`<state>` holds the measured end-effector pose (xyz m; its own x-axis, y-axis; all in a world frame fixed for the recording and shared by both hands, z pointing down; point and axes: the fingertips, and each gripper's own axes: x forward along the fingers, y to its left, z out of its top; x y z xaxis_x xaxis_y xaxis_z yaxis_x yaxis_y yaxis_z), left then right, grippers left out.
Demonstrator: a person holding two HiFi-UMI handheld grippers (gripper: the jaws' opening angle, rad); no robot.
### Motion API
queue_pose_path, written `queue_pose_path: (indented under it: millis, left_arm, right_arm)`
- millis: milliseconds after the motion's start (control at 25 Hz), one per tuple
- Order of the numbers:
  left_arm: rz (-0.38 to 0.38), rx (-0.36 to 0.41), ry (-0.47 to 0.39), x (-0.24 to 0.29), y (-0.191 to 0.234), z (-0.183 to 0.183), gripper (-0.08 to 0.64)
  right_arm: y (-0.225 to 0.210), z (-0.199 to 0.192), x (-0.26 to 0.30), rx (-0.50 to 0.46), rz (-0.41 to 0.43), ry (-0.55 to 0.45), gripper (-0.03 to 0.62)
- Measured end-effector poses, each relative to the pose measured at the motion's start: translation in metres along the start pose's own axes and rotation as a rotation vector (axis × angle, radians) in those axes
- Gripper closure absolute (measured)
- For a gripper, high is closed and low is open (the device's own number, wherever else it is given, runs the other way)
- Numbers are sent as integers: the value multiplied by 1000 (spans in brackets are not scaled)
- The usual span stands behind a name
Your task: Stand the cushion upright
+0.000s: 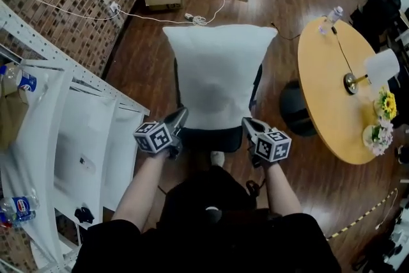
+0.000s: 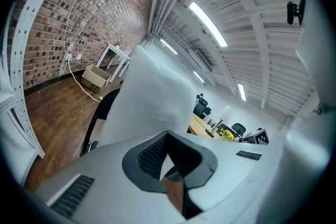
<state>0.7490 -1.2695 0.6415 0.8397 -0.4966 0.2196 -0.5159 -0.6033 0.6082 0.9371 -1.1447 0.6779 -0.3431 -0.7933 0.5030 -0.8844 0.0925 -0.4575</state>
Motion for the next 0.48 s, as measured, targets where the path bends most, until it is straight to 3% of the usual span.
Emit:
queue_pose_path:
  millis: [160,480]
  left_arm:
    - [-46,48,-21,-60,-13,9,558]
    - [-88,123,-47,-200,-15,14,557]
  right_arm:
    - [55,-10,-20,-23,-13,-53,592]
    - [170,-55,-60,78,10,-185,592]
